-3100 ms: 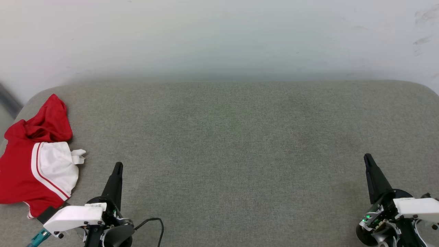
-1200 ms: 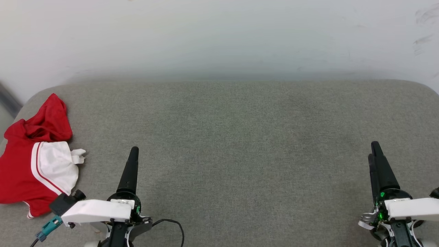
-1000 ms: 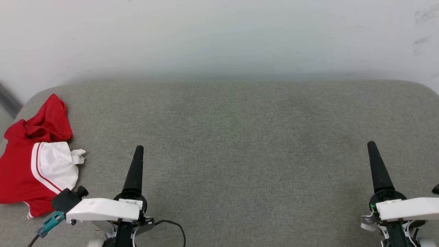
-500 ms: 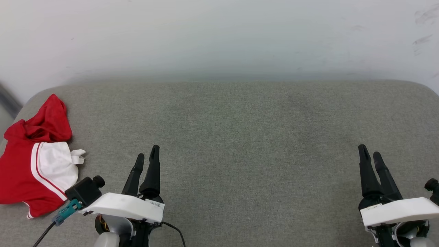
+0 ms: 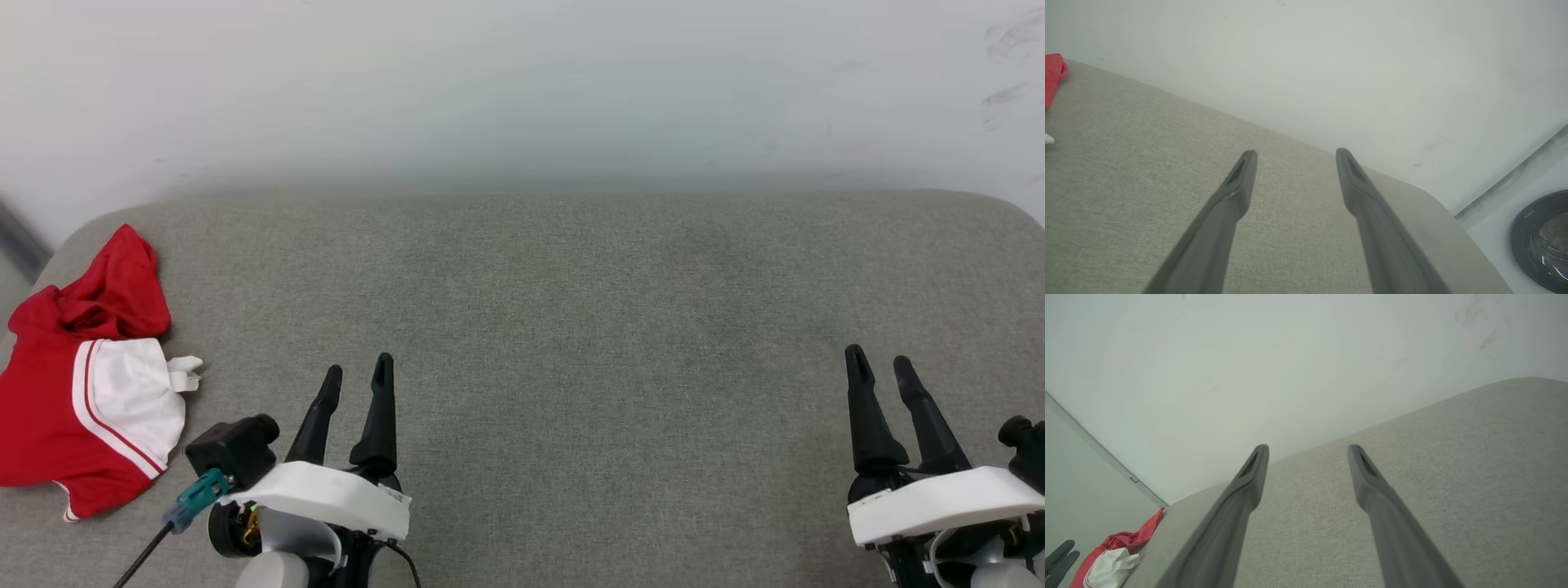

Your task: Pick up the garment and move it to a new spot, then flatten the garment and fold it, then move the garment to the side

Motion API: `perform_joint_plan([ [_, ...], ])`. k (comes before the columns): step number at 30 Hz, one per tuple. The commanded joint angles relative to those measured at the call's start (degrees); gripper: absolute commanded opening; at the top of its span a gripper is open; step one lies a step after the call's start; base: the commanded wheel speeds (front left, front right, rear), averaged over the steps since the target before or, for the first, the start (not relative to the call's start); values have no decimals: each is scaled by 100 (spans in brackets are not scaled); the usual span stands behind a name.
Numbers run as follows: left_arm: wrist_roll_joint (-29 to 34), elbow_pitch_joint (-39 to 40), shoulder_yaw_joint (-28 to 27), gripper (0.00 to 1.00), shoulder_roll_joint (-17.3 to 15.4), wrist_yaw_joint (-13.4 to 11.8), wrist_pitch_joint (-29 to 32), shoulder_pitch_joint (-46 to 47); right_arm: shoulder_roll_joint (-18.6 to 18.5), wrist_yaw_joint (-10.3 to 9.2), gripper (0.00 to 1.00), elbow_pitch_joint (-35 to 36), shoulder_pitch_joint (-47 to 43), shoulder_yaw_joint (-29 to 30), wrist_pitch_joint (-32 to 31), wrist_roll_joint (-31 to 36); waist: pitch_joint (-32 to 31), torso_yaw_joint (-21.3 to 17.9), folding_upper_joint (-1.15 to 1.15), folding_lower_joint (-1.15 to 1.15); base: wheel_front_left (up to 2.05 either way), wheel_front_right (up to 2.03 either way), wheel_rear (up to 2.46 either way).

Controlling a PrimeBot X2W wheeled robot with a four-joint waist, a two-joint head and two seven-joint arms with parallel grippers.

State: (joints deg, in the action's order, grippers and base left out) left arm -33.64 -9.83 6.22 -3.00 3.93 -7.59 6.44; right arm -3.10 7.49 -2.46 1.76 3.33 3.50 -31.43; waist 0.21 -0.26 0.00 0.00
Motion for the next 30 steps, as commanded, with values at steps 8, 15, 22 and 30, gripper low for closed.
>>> perform_joint_plan([
  [8,749,3,99,100,-75,-133,-170,142,21,0,100,200,-85,27,-21,758,-5,15,0,0,0,0,0],
  [15,1170,-28,125,100,-105,-246,-268,139,23,0,100,250,-113,44,-68,1191,-5,27,0,0,0,0,0],
  [22,1535,-52,152,100,-128,-316,-359,104,25,0,100,275,-140,48,-78,1527,-8,31,0,0,0,0,0],
  [30,1909,-133,200,100,-122,-365,-458,115,26,0,100,276,-175,36,-125,1880,-8,47,0,0,0,0,0],
])
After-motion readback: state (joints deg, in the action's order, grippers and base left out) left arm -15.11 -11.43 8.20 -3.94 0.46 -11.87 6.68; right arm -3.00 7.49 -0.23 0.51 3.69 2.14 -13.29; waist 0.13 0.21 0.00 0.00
